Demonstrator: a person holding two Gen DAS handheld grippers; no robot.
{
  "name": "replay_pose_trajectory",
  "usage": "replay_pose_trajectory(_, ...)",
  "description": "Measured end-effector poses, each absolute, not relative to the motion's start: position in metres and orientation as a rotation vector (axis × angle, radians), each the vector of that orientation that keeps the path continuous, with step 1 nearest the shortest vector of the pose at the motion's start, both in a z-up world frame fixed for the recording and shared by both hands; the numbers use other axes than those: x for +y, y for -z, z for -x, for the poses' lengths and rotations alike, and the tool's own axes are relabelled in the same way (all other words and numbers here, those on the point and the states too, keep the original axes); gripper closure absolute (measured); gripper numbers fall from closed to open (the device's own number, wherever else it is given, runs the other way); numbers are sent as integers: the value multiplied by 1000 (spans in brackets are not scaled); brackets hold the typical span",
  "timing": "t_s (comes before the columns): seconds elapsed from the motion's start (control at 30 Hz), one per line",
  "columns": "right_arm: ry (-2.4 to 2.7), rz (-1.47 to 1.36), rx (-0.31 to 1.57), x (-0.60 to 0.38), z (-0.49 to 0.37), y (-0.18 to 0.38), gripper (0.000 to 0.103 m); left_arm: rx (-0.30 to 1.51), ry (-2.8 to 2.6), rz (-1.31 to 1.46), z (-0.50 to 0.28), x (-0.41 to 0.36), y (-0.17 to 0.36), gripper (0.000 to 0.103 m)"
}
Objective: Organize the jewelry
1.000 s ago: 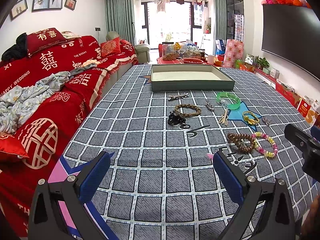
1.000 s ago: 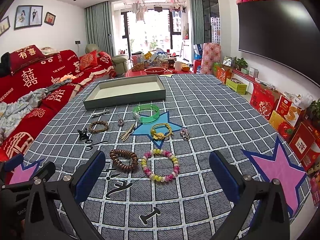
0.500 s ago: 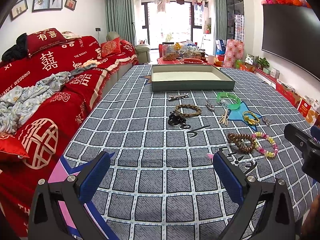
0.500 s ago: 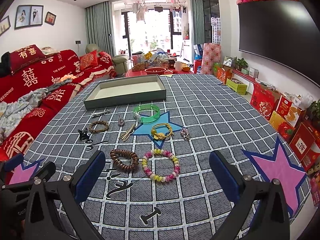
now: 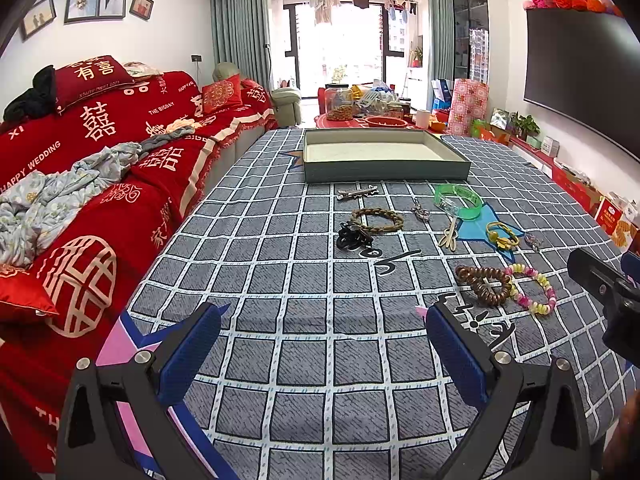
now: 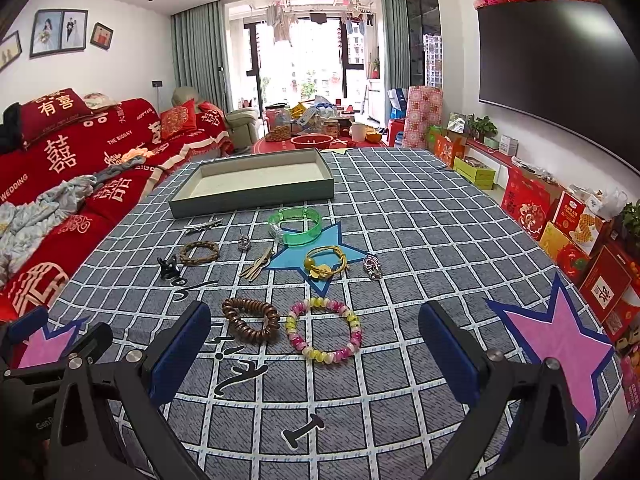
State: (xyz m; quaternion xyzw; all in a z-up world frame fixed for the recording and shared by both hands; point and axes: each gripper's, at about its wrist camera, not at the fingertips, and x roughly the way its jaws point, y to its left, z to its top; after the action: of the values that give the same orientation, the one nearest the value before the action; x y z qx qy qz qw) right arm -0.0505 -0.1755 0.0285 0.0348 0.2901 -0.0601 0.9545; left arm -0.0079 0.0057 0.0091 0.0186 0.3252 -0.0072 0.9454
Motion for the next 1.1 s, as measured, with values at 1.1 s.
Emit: replay_pose_trajectory(1.1,120,-72,588,-175,51,-29,0,665,14,-38,8,6,-10,0)
